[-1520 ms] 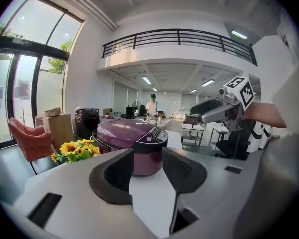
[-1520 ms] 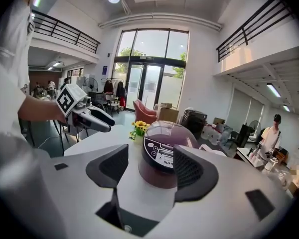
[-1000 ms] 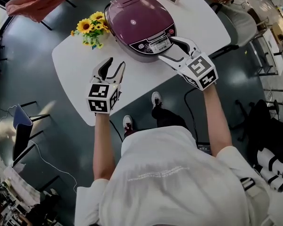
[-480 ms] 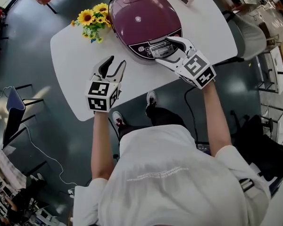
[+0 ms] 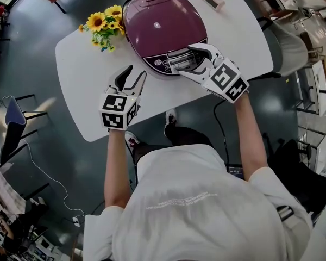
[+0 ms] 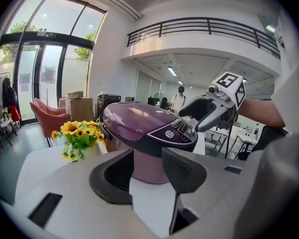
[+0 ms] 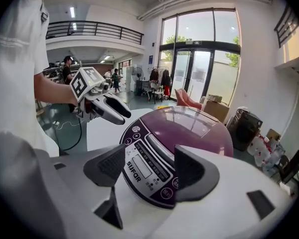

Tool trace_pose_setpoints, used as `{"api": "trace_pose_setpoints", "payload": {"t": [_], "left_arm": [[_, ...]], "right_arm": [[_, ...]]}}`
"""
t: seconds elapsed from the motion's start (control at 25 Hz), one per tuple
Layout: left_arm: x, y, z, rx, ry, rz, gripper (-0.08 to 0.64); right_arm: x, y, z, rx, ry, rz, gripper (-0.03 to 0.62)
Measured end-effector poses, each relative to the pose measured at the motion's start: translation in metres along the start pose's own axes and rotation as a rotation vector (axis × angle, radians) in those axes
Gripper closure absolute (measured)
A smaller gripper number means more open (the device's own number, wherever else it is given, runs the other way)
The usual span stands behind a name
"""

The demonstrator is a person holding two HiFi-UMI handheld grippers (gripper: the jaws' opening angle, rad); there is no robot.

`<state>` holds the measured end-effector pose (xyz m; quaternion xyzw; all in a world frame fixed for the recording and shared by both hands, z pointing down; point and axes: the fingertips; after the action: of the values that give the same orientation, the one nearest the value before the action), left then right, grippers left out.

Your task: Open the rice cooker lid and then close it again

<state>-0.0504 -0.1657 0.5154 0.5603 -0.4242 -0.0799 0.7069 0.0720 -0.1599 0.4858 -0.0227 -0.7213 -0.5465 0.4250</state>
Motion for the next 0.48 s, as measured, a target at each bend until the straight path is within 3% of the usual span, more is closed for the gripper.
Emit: {"api": "trace_pose_setpoints", "payload": {"t": [0.12, 0.28, 0.48], "left_arm": [[0.004, 0.001, -0.001, -0.006, -0.003, 0.002, 0.371], [0.010, 0.000, -0.004, -0.011, -0.009, 0.002, 0.371], [0.014, 0.003, -0.001, -0.027, -0.021, 0.005, 0.373]], "right_arm": [[-0.002, -0.003, 0.002, -0.079, -0.012, -0.001, 0.382], [-0.003, -0.008, -0.004, -0.140, -0.002, -0.004, 0.443], [0.005, 0.000, -0.020, -0.255, 0.047, 0.082, 0.510]]}}
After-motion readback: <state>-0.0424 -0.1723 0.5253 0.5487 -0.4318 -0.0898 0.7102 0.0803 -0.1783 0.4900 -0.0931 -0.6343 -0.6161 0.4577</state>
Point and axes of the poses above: the fingertips, and each gripper's own axes: x forward along the fingers, z to its left, y out of its underside, and after that the axes turned 9 degrees about x, right-handed
